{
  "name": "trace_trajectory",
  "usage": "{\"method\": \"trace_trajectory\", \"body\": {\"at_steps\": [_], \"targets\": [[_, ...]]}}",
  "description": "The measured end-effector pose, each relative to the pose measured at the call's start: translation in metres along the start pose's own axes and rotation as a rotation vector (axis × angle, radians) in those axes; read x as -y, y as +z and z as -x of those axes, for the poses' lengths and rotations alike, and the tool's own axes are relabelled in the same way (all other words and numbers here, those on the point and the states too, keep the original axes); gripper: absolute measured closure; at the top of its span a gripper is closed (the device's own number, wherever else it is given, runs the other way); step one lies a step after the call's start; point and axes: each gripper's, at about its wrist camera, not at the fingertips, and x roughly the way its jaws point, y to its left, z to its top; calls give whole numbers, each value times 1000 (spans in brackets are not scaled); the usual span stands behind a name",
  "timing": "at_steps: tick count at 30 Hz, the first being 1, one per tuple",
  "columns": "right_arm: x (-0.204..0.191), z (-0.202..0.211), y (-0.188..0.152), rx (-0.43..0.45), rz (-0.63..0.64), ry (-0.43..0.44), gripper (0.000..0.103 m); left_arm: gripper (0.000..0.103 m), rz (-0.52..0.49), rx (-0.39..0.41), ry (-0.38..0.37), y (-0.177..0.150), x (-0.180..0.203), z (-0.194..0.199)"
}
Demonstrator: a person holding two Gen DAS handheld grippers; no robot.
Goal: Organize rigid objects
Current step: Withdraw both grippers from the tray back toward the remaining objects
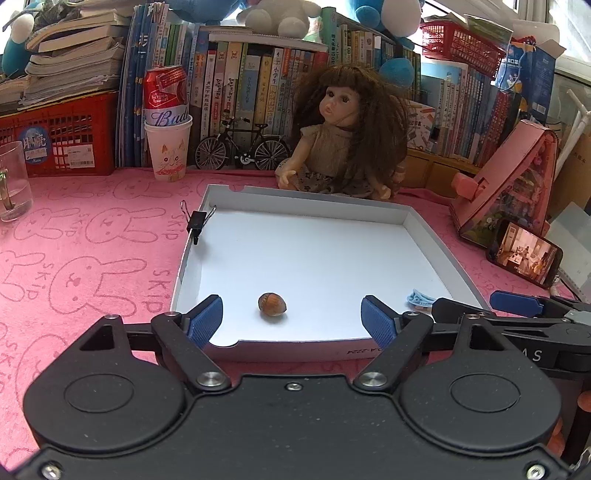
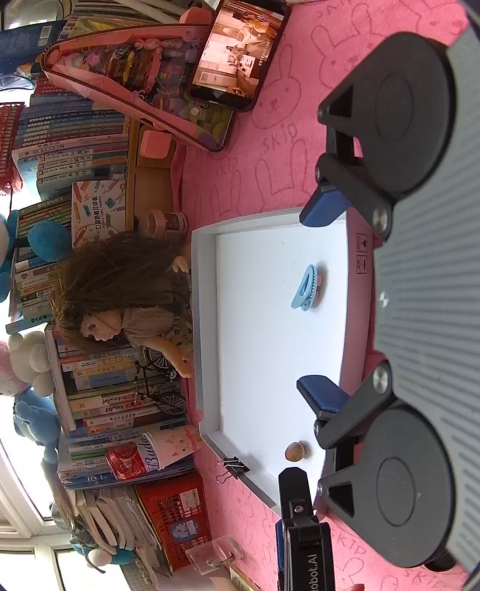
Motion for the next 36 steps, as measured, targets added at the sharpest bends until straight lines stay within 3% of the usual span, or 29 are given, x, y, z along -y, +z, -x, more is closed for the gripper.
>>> {"method": "trace_trajectory", "body": {"at_steps": [10, 25, 36], "targets": [[-6, 22, -11, 51, 39, 5, 2, 20, -40, 42, -32, -14, 6, 23], [-10, 61, -40, 128, 65, 50, 0, 19, -105, 104, -75, -52, 7, 62], [-14, 76, -63, 161, 89, 56, 0, 19, -121, 107, -83, -79, 7, 79]]}}
